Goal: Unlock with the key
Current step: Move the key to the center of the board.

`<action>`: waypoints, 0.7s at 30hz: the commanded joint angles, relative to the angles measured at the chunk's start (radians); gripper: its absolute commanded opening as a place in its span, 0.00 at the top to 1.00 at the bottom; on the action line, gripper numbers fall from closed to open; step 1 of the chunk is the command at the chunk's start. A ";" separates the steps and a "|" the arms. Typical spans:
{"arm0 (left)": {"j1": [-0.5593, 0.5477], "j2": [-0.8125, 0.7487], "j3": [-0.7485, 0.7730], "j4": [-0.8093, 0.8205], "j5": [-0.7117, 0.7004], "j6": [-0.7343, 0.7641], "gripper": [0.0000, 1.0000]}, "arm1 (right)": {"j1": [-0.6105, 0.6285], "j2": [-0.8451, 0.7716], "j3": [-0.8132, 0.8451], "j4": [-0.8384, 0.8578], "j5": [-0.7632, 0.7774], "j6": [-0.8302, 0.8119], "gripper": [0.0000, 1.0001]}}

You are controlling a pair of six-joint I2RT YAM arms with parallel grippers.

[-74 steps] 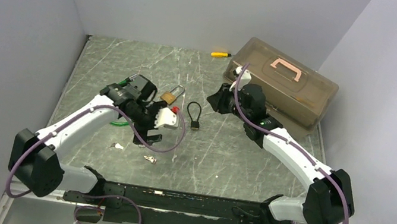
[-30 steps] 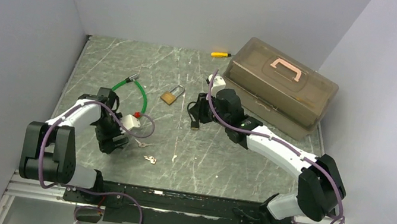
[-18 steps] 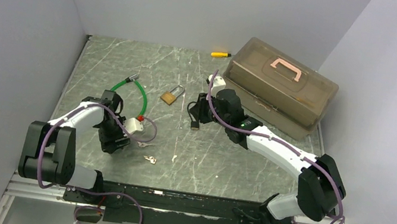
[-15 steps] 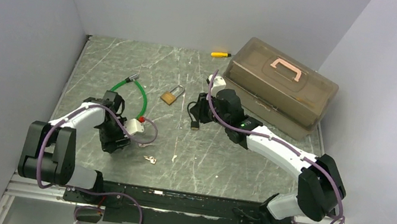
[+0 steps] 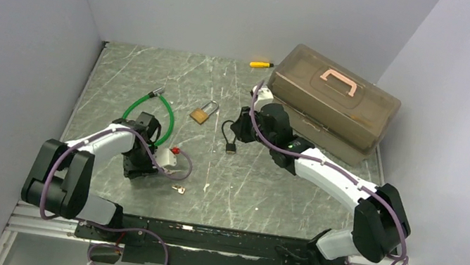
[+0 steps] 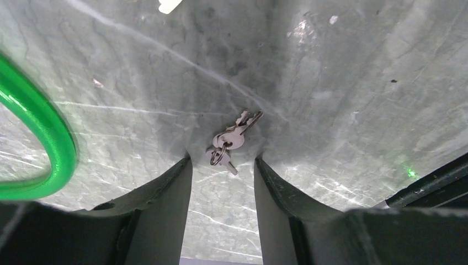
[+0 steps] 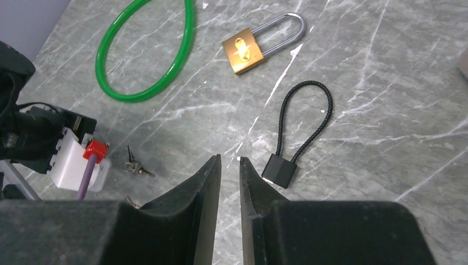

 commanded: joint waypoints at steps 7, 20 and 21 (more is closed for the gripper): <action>-0.130 0.074 0.020 0.012 0.228 -0.088 0.63 | -0.036 -0.066 -0.022 0.022 0.023 -0.016 0.80; -0.269 0.113 0.067 -0.065 0.333 -0.153 0.89 | -0.069 -0.081 -0.032 0.012 0.014 -0.034 0.81; -0.279 0.111 0.072 -0.067 0.340 -0.160 0.90 | -0.071 -0.078 -0.028 0.008 0.018 -0.038 0.81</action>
